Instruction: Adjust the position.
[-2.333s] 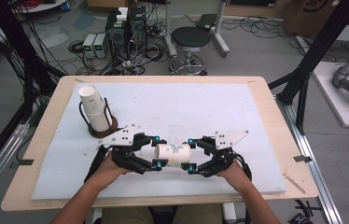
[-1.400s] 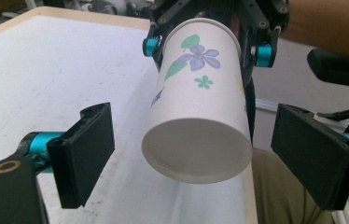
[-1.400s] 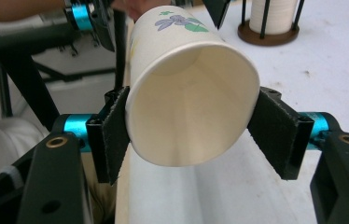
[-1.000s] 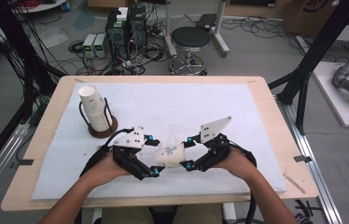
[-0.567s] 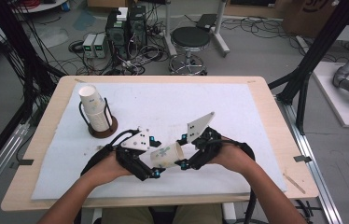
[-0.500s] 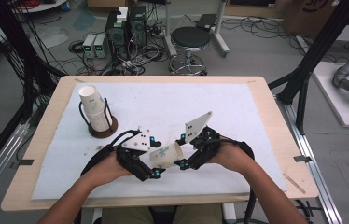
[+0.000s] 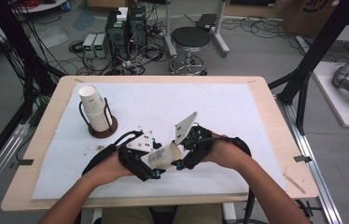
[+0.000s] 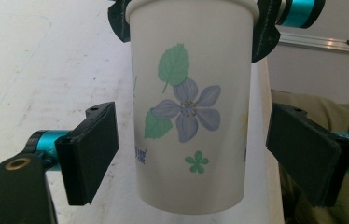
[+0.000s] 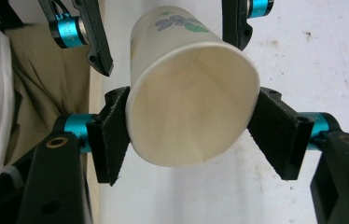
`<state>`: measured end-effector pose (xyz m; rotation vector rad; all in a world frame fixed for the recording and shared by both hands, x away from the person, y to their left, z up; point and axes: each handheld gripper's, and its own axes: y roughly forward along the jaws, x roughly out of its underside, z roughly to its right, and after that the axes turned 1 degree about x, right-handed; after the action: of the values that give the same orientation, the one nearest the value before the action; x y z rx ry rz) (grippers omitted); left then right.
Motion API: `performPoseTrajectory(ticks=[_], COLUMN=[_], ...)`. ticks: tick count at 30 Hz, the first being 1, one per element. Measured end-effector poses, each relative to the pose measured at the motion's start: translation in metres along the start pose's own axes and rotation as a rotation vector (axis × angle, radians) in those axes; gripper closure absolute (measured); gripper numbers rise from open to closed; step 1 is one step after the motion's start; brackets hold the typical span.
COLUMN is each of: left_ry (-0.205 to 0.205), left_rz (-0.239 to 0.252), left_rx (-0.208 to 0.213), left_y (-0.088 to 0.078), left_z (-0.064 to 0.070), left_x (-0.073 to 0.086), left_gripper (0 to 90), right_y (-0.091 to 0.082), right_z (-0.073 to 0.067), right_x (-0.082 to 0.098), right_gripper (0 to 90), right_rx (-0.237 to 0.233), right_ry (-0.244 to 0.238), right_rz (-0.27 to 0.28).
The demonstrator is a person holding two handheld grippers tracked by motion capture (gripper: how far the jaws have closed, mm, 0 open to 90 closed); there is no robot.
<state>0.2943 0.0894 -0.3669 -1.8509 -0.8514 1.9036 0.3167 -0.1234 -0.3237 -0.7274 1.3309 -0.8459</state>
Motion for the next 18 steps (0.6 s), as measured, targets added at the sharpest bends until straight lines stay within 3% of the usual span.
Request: performPoseTrajectory(ticks=[6,18], left_ry=[-0.002,0.001], left_rz=[-0.016,-0.05], left_rx=[-0.002,0.028], left_y=[0.003,0.008], left_z=[0.0,-0.002], left_x=[-0.002,-0.004], left_gripper=[18.2,29.1], right_y=[0.002,0.006], right_z=[-0.001,-0.002], right_x=[-0.009,-0.013], right_gripper=[32.7,32.6], right_rx=[0.007,-0.001], right_ry=[-0.016,-0.026], right_rz=[-0.055,-0.089])
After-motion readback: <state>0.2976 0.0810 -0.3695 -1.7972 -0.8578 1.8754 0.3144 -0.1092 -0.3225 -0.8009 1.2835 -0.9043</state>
